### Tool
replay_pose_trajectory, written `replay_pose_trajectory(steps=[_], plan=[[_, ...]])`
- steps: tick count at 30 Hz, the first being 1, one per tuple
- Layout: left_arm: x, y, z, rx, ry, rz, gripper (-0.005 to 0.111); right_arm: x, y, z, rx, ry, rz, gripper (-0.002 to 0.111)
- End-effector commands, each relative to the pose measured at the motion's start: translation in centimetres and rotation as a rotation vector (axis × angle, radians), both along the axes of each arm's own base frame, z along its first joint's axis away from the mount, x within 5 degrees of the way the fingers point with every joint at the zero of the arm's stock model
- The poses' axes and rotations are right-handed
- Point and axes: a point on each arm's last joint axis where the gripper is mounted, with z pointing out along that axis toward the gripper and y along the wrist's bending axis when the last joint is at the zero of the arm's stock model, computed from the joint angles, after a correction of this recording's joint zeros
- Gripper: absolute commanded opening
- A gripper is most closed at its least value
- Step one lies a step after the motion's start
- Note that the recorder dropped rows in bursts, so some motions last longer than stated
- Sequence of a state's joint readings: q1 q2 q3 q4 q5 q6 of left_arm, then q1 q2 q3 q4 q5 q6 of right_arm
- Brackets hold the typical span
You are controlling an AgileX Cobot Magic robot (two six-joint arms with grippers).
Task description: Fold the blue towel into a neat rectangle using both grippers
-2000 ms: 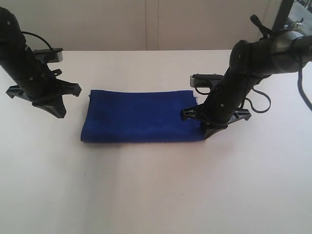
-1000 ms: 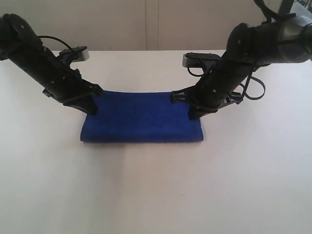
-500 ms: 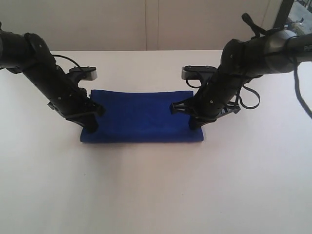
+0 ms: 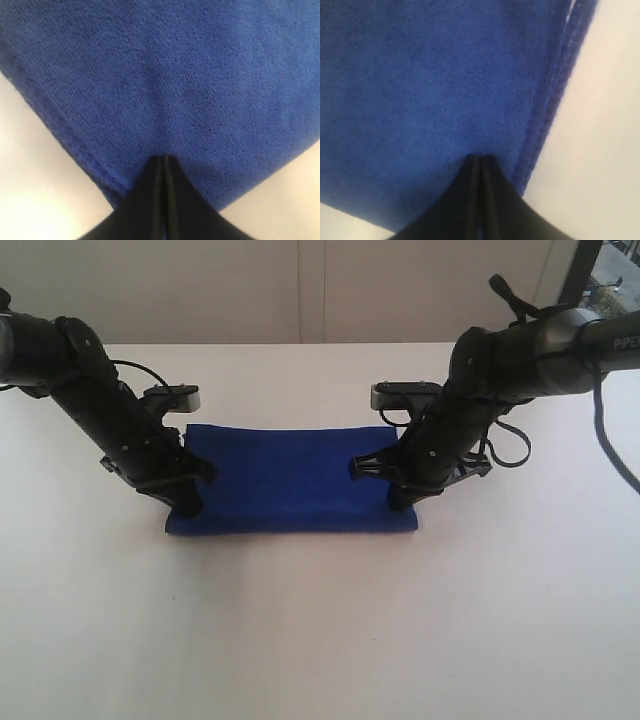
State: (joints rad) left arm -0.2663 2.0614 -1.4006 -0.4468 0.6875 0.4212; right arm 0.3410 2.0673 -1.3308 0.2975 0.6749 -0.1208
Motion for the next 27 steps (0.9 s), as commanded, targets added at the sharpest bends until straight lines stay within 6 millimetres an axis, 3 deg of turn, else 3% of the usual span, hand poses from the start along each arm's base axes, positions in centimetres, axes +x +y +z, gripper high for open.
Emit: replay_pose_trajectory(steps=[1, 12, 27], plan=[[-0.3, -0.1, -0.6, 0.008, 0.035, -0.012, 0.0, -0.3, -0.3, -0.1, -0.019, 0.021, 0.003, 0.0], [-0.3, -0.1, -0.6, 0.008, 0.037, -0.01, 0.0, -0.5, 2.7, 2.2, 0.288, -0.026, 0.048, 0.0], [-0.3, -0.2, -0.5, -0.004, 0.039, -0.001, 0.0, -0.7, 5.7, 0.9, 0.374, -0.026, 0.033, 0.0]])
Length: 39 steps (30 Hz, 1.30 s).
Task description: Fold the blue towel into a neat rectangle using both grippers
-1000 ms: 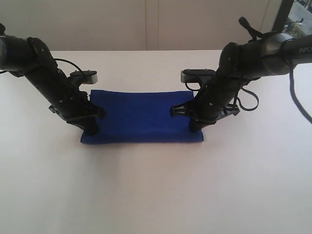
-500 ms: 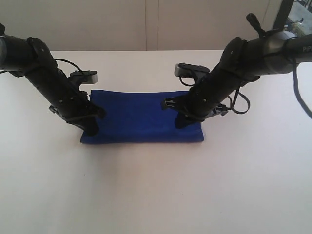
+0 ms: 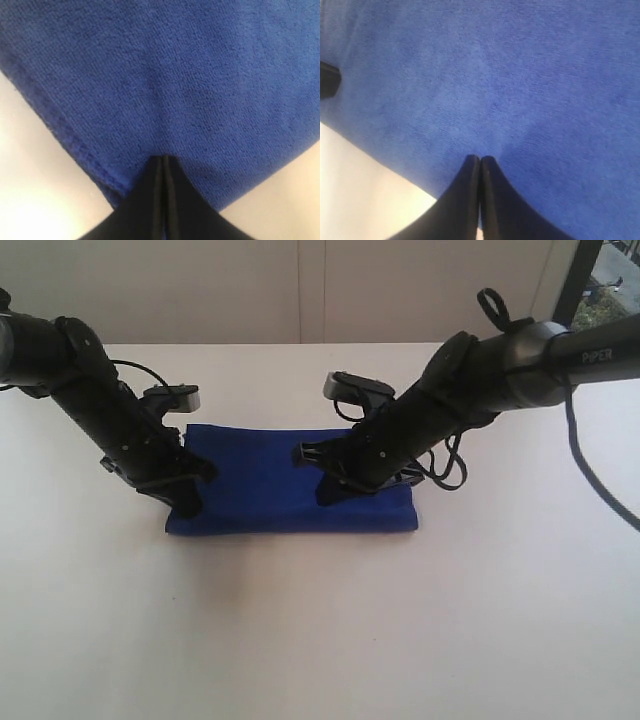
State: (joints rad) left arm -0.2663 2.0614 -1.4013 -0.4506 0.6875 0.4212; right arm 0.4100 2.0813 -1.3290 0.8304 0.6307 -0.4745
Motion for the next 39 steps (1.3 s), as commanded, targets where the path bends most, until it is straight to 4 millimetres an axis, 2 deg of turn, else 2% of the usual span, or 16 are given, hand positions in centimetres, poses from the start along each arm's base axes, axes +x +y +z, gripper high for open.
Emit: replay_pose_trajectory(steps=[1, 13, 19, 23, 31, 39], plan=[[-0.3, -0.1, -0.6, -0.001, 0.039, -0.003, 0.0, 0.2, 0.6, 0.3, 0.059, -0.001, -0.013, 0.0], [-0.3, -0.1, -0.6, -0.001, 0.034, -0.001, 0.0, -0.1, 2.5, 0.5, 0.045, -0.08, -0.008, 0.0], [-0.3, -0.1, -0.6, -0.003, 0.034, 0.001, 0.0, 0.3, 2.9, -1.4, 0.039, -0.033, 0.006, 0.0], [-0.3, -0.1, -0.5, -0.003, 0.036, 0.0, 0.0, 0.2, 3.0, -1.9, 0.035, -0.008, 0.028, 0.0], [-0.3, -0.1, -0.5, -0.003, 0.038, -0.001, 0.0, 0.0, 1.5, -2.7, -0.132, 0.038, 0.032, 0.0], [-0.3, -0.1, -0.5, -0.003, 0.038, -0.001, 0.0, 0.5, -0.5, -1.4, -0.149, 0.05, 0.008, 0.0]])
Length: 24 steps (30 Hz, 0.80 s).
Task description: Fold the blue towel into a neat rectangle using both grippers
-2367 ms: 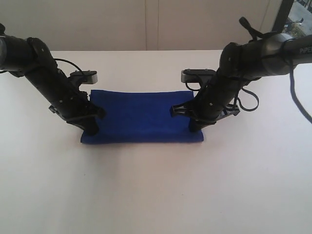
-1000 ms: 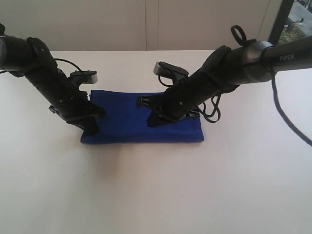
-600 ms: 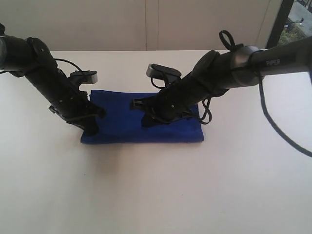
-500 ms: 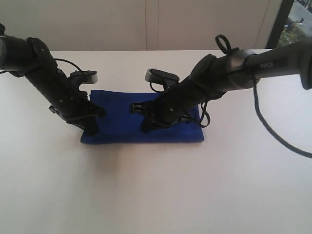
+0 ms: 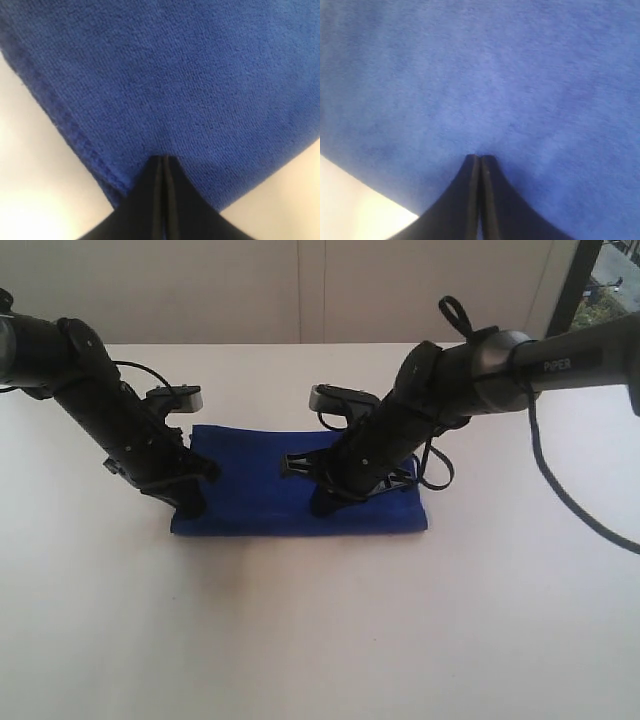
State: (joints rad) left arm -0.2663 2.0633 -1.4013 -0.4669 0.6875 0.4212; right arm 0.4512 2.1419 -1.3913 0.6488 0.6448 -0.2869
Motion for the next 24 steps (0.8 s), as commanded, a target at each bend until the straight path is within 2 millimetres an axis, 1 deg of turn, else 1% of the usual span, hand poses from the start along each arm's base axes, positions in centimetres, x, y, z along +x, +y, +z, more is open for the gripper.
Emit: replay_pose_trajectory(steps=[1, 3, 7, 12, 21, 24], plan=[[-0.3, 0.0, -0.5, 0.009, 0.032, -0.01, 0.0, 0.4, -2.0, 0.4, -0.054, 0.0, 0.003, 0.0], [-0.3, 0.0, -0.5, 0.01, 0.031, -0.01, 0.0, 0.5, -2.5, 0.7, -0.074, -0.006, 0.004, 0.0], [-0.3, 0.0, -0.5, 0.011, 0.028, -0.01, 0.0, 0.6, -3.5, 0.5, -0.131, 0.015, 0.0, 0.0], [-0.3, 0.0, -0.5, 0.011, 0.028, -0.01, 0.0, 0.9, -5.3, 0.3, -0.213, 0.03, -0.012, 0.0], [-0.3, 0.0, -0.5, 0.011, 0.03, -0.011, 0.0, 1.5, -7.8, 1.7, -0.248, 0.013, -0.032, 0.0], [-0.3, 0.0, -0.5, 0.011, 0.03, -0.011, 0.0, 1.5, -9.0, 1.7, -0.275, 0.033, -0.03, 0.0]])
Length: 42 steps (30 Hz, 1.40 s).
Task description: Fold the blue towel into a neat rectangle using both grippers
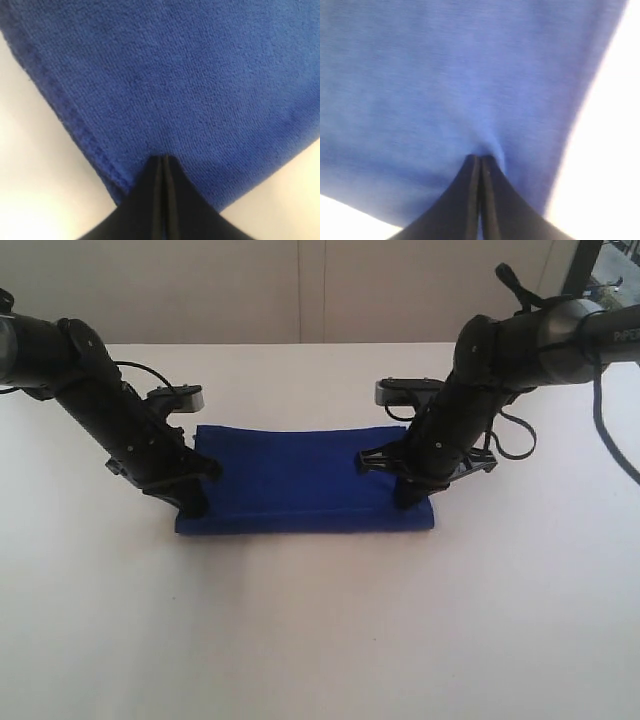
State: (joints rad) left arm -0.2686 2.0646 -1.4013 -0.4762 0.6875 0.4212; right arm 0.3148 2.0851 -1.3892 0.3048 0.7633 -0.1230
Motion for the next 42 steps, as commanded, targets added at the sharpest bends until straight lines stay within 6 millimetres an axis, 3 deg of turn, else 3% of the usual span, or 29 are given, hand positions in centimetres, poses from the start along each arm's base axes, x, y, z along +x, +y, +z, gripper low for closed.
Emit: replay_pose_trajectory(steps=[1, 10, 14, 21, 24, 26, 30, 42], plan=[[-0.3, 0.1, -0.5, 0.018, 0.027, -0.014, 0.0, 0.1, -2.2, 0.2, -0.058, 0.027, 0.004, 0.0], [-0.3, 0.1, -0.3, 0.016, 0.027, -0.017, 0.0, 0.3, -3.6, 0.8, -0.079, 0.022, -0.008, 0.0], [-0.4, 0.1, 1.4, 0.005, -0.012, -0.017, 0.0, 0.3, -3.7, 2.2, -0.069, -0.023, -0.012, 0.0], [-1.9, 0.5, 6.3, -0.019, -0.062, -0.044, 0.0, -0.3, -3.8, 6.2, -0.045, -0.115, -0.014, 0.0], [-2.0, 2.9, 8.2, 0.089, -0.054, 0.176, 0.0, -1.0, -4.0, 8.0, -0.03, -0.184, -0.025, 0.0], [-1.9, 4.3, 8.3, 0.161, -0.047, 0.266, 0.0, -1.3, -4.1, 7.8, -0.03, -0.196, -0.035, 0.0], [-3.4, 6.3, 9.1, 0.222, 0.035, 0.294, 0.0, -3.1, -5.4, 7.0, -0.028, -0.134, -0.123, 0.0], [-9.9, 7.7, 10.9, 0.188, -0.149, 0.307, 0.0, -10.6, -7.6, 11.5, -0.03, -0.402, -0.124, 0.0]])
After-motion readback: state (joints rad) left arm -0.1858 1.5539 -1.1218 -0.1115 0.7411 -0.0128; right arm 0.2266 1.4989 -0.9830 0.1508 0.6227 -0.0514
